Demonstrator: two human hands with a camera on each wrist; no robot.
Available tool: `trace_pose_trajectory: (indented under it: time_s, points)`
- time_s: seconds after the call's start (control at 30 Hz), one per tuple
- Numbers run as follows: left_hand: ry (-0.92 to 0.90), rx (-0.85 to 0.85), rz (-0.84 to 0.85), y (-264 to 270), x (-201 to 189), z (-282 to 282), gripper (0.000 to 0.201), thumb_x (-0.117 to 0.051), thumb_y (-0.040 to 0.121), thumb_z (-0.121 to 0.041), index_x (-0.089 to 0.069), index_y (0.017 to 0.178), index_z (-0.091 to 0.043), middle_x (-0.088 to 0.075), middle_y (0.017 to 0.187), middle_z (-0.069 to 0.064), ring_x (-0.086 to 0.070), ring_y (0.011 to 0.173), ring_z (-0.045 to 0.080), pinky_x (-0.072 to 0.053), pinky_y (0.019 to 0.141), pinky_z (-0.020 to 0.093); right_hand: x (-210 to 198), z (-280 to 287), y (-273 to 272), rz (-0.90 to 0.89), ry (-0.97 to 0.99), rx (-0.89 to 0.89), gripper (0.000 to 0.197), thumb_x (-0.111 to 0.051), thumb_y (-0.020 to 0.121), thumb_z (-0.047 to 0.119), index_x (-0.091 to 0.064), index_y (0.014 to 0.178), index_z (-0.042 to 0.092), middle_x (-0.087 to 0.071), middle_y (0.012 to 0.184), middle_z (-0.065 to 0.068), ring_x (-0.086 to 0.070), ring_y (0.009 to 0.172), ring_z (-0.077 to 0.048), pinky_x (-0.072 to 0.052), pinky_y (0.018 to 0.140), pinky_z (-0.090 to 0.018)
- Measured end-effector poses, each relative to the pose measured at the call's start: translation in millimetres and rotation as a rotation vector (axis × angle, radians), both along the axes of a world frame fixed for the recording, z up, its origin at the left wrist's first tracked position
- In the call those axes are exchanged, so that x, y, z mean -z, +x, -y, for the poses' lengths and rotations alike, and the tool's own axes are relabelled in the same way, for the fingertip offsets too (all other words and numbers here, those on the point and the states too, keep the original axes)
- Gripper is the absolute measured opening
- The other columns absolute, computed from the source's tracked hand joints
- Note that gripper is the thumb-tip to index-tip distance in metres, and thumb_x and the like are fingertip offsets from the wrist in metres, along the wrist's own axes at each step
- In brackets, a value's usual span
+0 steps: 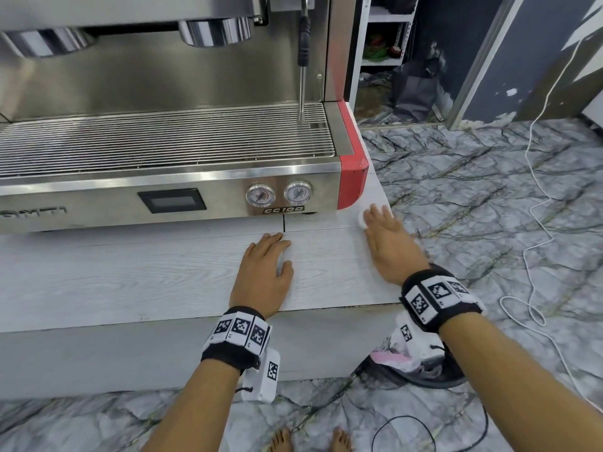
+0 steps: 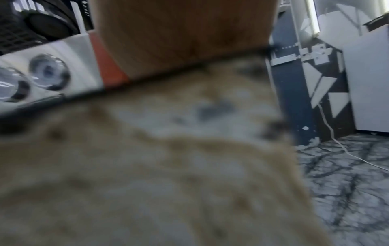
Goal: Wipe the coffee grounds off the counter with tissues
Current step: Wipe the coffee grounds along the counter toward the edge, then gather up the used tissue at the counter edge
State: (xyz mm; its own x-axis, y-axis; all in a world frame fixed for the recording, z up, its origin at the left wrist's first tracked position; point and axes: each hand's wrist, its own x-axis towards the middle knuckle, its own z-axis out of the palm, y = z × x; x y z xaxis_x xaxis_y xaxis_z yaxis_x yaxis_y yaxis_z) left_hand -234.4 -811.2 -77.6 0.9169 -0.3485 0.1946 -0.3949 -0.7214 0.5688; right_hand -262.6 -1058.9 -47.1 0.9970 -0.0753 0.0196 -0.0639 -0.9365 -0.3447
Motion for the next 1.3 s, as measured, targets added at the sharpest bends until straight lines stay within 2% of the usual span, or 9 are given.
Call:
trace_pose_trajectory:
  time_s: [0.1, 0.2, 0.5, 0.73, 0.9, 1.0, 1.1, 1.17, 1.3]
  points:
    - [-0.007, -0.006, -0.006, -1, -1, 0, 0.040, -0.048, 0.092, -0.020, -0.050, 0.132, -0.021, -0.041, 0.147, -0.003, -0.026, 0.140, 0.012, -0.011, 0.119, 0.031, 7, -21, 4, -0.089, -0.060, -0.109, 0.049, -0.021, 0.103, 0.021, -0.016, 0.151, 0.007, -0.009, 0.160, -0.010, -0.004, 0.148, -0.025, -0.005, 0.119, -0.037]
    - [-0.002, -0.005, -0.014, -1, -1, 0, 0.040, -0.048, 0.092, -0.021, -0.049, 0.133, -0.022, -0.040, 0.147, -0.004, -0.025, 0.140, 0.011, -0.010, 0.119, 0.030, 17, -20, 6, -0.106, -0.106, -0.123, 0.050, -0.022, 0.103, 0.020, -0.014, 0.151, 0.008, -0.008, 0.160, -0.009, -0.005, 0.148, -0.025, -0.005, 0.119, -0.038]
    - [0.018, -0.014, -0.009, -1, -2, 1, 0.040, -0.048, 0.093, -0.021, -0.049, 0.133, -0.022, -0.040, 0.147, -0.005, -0.026, 0.140, 0.010, -0.008, 0.118, 0.026, 16, 33, 2, -0.115, -0.035, 0.039, 0.050, -0.021, 0.103, 0.019, -0.014, 0.151, 0.009, -0.007, 0.161, -0.009, -0.005, 0.148, -0.024, -0.005, 0.119, -0.039]
    - [0.000, -0.030, -0.021, 0, 0, 1, 0.039, -0.051, 0.091, -0.019, -0.052, 0.130, -0.020, -0.043, 0.145, -0.003, -0.030, 0.138, 0.013, -0.009, 0.115, 0.023, 14, 39, -2, -0.087, 0.016, 0.069, 0.049, -0.021, 0.104, 0.022, -0.020, 0.150, 0.008, -0.013, 0.160, -0.010, -0.008, 0.148, -0.023, -0.007, 0.120, -0.038]
    - [-0.077, -0.045, -0.033, -3, -6, 5, 0.036, -0.053, 0.089, -0.014, -0.056, 0.125, -0.019, -0.052, 0.137, -0.001, -0.038, 0.134, 0.017, -0.023, 0.116, 0.032, 3, 27, -10, -0.036, 0.035, -0.012, 0.047, -0.024, 0.104, 0.021, -0.023, 0.149, 0.007, -0.015, 0.159, -0.010, -0.009, 0.148, -0.022, -0.010, 0.120, -0.039]
    - [-0.148, -0.028, -0.030, -12, -17, 16, 0.036, -0.053, 0.089, -0.014, -0.057, 0.124, -0.018, -0.058, 0.127, -0.001, -0.049, 0.120, 0.015, -0.033, 0.105, 0.023, -1, 16, -17, 0.026, 0.029, -0.039, 0.046, -0.027, 0.103, 0.020, -0.028, 0.148, 0.008, -0.021, 0.158, -0.009, -0.014, 0.147, -0.024, -0.014, 0.119, -0.040]
    - [-0.255, 0.024, -0.162, -19, -34, 36, 0.034, -0.053, 0.090, -0.018, -0.056, 0.124, -0.022, -0.064, 0.112, -0.003, -0.058, 0.103, 0.011, -0.043, 0.095, 0.024, -3, 5, -27, 0.131, -0.012, -0.058, 0.044, -0.030, 0.102, 0.022, -0.036, 0.145, 0.010, -0.030, 0.155, -0.009, -0.021, 0.145, -0.025, -0.020, 0.117, -0.043]
    - [-0.282, 0.062, -0.269, -20, -44, 51, 0.033, -0.052, 0.092, -0.025, -0.054, 0.125, -0.026, -0.066, 0.103, -0.004, -0.060, 0.094, 0.011, -0.046, 0.088, 0.025, -4, -2, -34, 0.159, -0.044, -0.066, 0.049, -0.024, 0.100, 0.027, -0.038, 0.143, 0.009, -0.033, 0.153, -0.008, -0.024, 0.144, -0.026, -0.023, 0.116, -0.046]
    - [-0.302, 0.148, -0.422, -21, -54, 77, 0.033, -0.046, 0.093, -0.040, -0.052, 0.124, -0.030, -0.069, 0.103, 0.001, -0.065, 0.092, 0.016, -0.050, 0.085, 0.031, -4, -10, -49, 0.182, -0.070, -0.072, 0.061, -0.012, 0.096, 0.039, -0.041, 0.143, 0.013, -0.036, 0.152, -0.004, -0.026, 0.144, -0.023, -0.023, 0.116, -0.045]
